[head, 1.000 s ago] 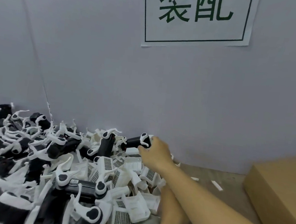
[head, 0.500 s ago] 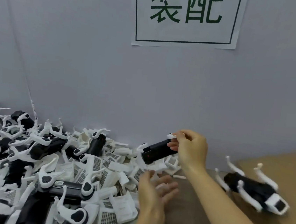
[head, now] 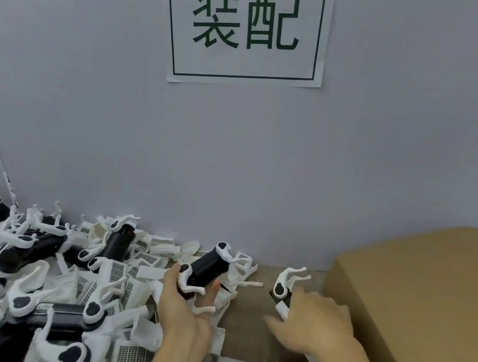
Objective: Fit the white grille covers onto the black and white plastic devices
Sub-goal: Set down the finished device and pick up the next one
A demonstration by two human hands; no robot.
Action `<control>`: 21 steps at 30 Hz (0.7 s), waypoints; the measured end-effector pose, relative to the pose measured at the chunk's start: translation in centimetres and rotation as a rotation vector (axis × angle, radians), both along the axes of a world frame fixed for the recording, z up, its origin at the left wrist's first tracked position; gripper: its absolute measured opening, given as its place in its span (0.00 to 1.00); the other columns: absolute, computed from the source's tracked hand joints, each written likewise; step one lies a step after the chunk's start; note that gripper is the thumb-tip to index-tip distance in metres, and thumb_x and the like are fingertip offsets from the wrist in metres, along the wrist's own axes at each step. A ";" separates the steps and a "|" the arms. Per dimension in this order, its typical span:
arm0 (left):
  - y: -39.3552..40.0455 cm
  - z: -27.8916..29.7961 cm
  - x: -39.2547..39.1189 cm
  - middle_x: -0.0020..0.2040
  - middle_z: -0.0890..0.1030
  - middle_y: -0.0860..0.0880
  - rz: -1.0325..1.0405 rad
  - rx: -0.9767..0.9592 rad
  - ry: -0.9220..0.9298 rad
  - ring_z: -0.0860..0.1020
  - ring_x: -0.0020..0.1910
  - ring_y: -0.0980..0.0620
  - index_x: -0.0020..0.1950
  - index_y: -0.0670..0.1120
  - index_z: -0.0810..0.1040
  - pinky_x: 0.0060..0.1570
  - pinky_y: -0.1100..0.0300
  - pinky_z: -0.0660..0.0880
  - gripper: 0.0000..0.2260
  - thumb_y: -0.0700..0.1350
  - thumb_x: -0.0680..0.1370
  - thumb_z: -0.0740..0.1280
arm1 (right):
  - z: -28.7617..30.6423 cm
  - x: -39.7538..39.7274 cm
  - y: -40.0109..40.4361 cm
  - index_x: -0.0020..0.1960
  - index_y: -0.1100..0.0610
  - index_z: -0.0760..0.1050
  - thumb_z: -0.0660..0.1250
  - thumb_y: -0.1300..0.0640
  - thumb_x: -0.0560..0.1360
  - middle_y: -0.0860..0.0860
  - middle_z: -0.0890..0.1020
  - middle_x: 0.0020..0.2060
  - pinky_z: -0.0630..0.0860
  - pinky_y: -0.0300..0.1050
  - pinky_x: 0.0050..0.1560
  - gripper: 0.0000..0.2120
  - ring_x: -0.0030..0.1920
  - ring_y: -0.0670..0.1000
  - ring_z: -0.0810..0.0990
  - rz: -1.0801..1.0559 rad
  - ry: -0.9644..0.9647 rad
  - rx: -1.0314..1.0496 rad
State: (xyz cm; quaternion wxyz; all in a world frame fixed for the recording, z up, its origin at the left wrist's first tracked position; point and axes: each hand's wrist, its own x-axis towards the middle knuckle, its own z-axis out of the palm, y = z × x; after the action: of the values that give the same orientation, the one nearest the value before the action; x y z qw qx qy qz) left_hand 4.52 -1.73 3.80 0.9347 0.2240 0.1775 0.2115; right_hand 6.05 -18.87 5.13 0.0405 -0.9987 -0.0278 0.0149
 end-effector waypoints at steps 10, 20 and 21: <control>0.7 -1.3 0.7 0.46 0.81 0.46 -0.005 0.119 -0.013 0.84 0.31 0.48 0.43 0.47 0.77 0.35 0.56 0.83 0.07 0.49 0.78 0.67 | 5.4 0.1 -2.7 0.50 0.53 0.77 0.72 0.48 0.73 0.48 0.84 0.41 0.81 0.49 0.45 0.12 0.43 0.49 0.84 0.133 -0.167 0.952; 0.2 -1.5 1.2 0.49 0.81 0.47 -0.037 0.164 -0.013 0.83 0.38 0.46 0.44 0.49 0.77 0.39 0.55 0.81 0.07 0.51 0.79 0.67 | 5.3 2.1 -5.9 0.49 0.62 0.78 0.62 0.61 0.77 0.52 0.77 0.42 0.72 0.49 0.45 0.07 0.44 0.52 0.73 -0.186 -0.530 1.462; 0.3 -1.5 1.3 0.50 0.81 0.47 -0.048 0.165 -0.025 0.84 0.35 0.46 0.46 0.49 0.77 0.37 0.56 0.81 0.06 0.51 0.79 0.67 | 4.5 2.2 -4.2 0.45 0.65 0.78 0.61 0.60 0.76 0.52 0.76 0.37 0.74 0.51 0.42 0.10 0.40 0.51 0.72 -0.119 -0.395 1.322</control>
State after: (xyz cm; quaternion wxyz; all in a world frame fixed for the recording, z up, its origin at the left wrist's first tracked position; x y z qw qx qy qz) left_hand 5.77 -1.47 2.27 0.9201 0.3015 0.1422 0.2056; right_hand 8.21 -23.08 9.68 0.6354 -0.7484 0.0170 -0.1896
